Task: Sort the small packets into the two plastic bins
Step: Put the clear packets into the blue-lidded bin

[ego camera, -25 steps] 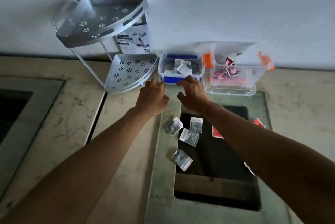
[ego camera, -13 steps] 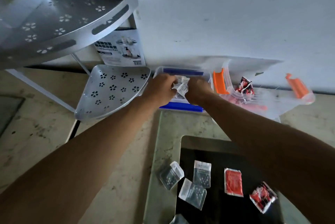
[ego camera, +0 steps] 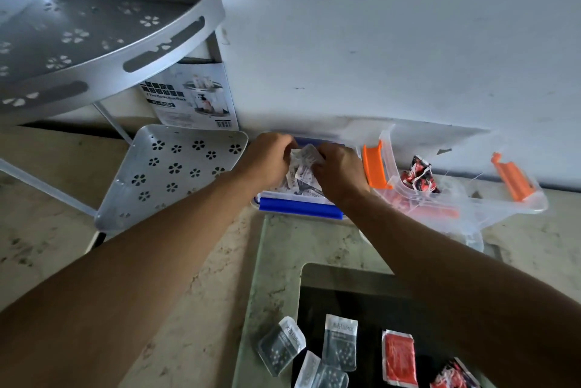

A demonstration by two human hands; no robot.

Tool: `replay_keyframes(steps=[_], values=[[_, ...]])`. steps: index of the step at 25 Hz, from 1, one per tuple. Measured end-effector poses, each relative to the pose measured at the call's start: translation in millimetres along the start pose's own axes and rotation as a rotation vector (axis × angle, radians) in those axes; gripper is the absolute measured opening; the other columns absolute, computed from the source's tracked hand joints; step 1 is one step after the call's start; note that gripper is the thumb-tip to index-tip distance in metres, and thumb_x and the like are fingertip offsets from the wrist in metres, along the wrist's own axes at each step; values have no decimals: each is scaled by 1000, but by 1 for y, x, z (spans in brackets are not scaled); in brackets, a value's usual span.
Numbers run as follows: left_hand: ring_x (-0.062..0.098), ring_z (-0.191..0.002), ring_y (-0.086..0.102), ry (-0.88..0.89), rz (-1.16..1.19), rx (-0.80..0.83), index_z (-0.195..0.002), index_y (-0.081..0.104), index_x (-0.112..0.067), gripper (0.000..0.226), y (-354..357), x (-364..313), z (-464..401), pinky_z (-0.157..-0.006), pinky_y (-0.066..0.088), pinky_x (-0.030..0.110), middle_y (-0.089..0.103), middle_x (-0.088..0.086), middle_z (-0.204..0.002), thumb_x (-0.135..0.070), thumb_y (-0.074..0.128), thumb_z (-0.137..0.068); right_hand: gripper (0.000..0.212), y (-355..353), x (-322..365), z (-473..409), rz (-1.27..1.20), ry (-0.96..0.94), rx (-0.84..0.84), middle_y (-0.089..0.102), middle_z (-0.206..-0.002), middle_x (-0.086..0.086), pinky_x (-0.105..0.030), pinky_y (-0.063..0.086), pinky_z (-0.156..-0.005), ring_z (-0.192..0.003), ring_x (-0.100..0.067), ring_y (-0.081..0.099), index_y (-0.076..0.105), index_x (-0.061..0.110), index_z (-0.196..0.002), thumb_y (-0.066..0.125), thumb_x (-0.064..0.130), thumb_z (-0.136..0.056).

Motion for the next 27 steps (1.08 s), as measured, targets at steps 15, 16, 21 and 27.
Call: replay_keyframes(steps=[15,16,21,27], values=[[23,-89,65,89,24,80,-97,76,-8,19,0,-1,11,-85,54,41,76,8,-94,0,60,-90,28,16,19,2,212,-209,490,68,-120,-9,-40,52,-95,-110,-27,63,67,11,-119,62,14,-91],[21,-88,64,92,36,80,-97,76,-10,18,2,-3,14,-85,54,44,76,6,-92,-3,61,-91,30,10,17,2,156,-190,422,69,-119,-9,-38,52,-95,-110,-26,64,68,11,-119,57,7,-90],[20,-80,68,125,113,-57,-100,74,-3,15,-9,-17,42,-75,57,36,75,11,-93,-1,63,-89,35,-14,15,36,-69,-123,141,72,-111,-7,-19,45,-83,-101,-22,67,74,11,-109,53,-2,-84],[16,-72,57,140,67,-134,-98,72,-6,17,-29,-47,108,-66,47,25,71,9,-92,-1,66,-83,23,-34,14,116,-94,-124,31,70,-100,-9,-34,53,-76,-84,-25,66,76,10,-99,62,4,-82]])
Point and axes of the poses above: each hand's wrist, its own z-axis away from the middle knuckle, its own y-axis out of the palm, x = y × z, the point moved 6 cm from there along -z, towards the middle knuckle
